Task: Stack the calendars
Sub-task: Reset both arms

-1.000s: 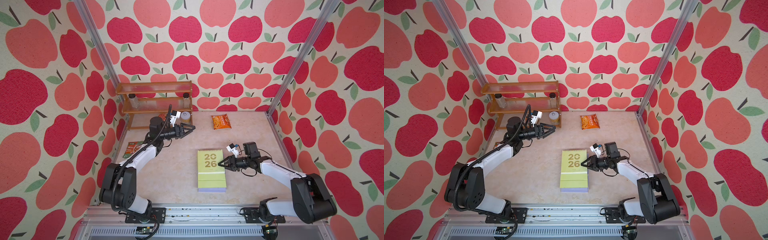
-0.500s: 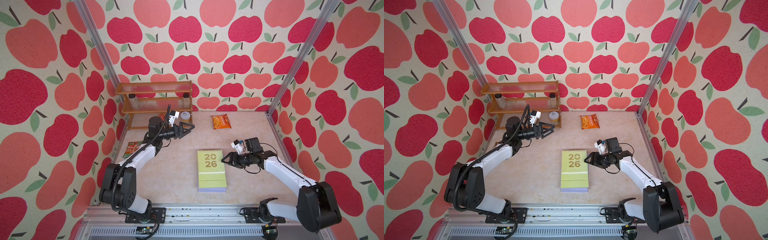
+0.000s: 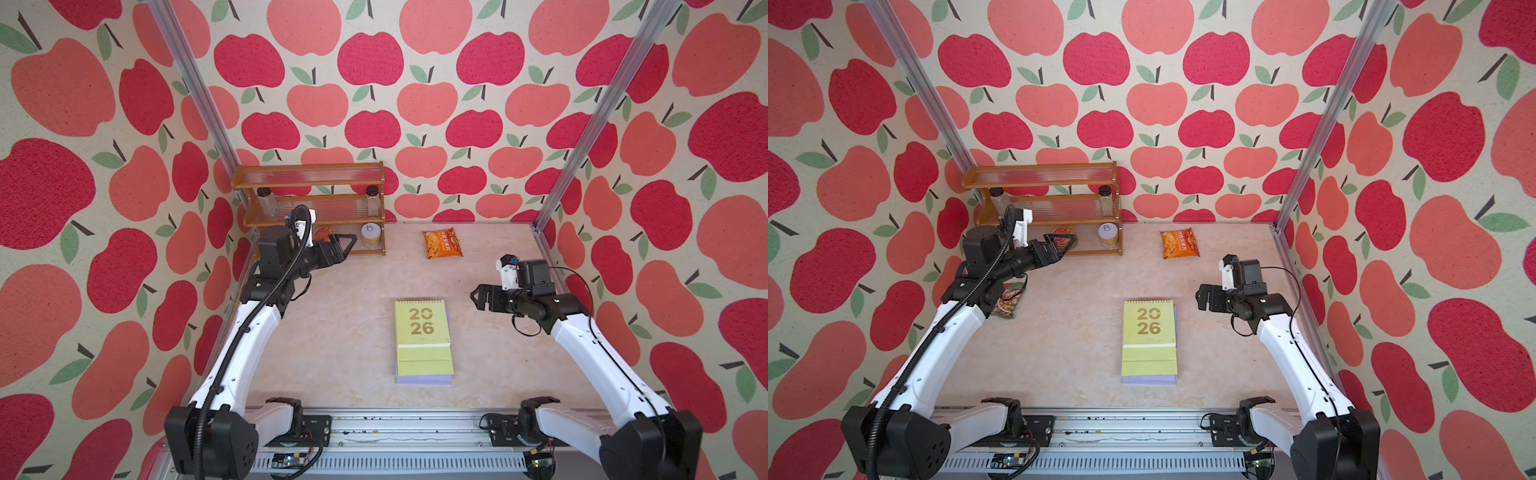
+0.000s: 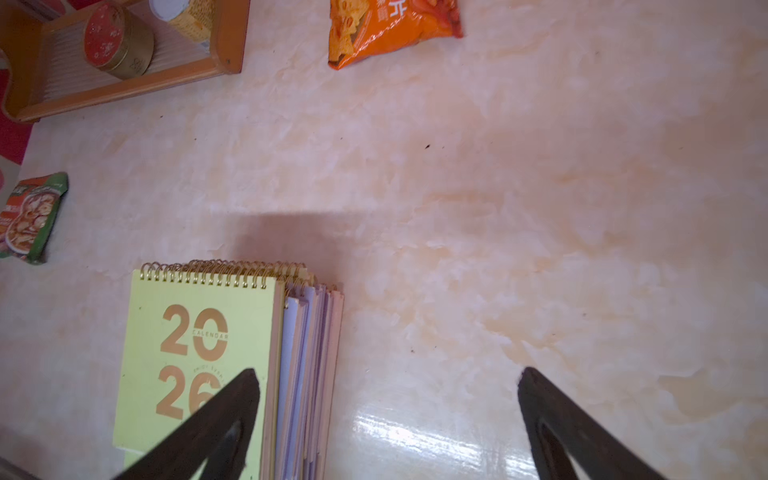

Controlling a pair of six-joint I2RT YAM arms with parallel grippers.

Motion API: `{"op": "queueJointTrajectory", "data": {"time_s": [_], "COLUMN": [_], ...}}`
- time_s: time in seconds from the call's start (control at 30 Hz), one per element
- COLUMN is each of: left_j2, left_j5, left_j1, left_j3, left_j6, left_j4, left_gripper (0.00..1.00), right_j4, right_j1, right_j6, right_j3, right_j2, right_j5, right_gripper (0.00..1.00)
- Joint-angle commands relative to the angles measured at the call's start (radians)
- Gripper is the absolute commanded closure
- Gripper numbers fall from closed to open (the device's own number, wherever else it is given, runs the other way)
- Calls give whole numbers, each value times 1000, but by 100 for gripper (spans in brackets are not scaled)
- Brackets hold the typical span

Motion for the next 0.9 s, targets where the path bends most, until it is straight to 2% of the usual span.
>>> {"op": "queueJointTrajectory", "data": {"time_s": [0.0, 0.13, 0.33, 0.43, 0.6, 0.8, 0.87], "left_j2": [-42, -93, -112, -90, 1, 119, 161], "left_j5": [-353, -513, -603, -691, -678, -654, -614], "left_j1": [7, 9, 9, 18, 43, 77, 95], "left_j3": [-57, -146, -369, -431, -476, -624, -652], "left_j6": [86, 136, 263, 284, 350, 451, 480], "left_j4": [-153, -100, 196, 240, 281, 590, 668], "left_gripper": [1, 1, 1, 1, 1, 1, 1], "right_j4": [17, 74, 293, 415, 648, 752, 796], "right_j1": [-53, -92, -126, -129, -129, -131, -130], "right_j6": [-116, -178, -177, -194, -205, -217, -247], "right_j3": [8, -22, -134, -192, -297, -289, -298], "right_j2": [18, 41, -13, -28, 12, 197, 242], "right_j5": [62, 60, 120, 186, 326, 415, 378], "right_gripper": [1, 1, 1, 1, 1, 1, 1]}}
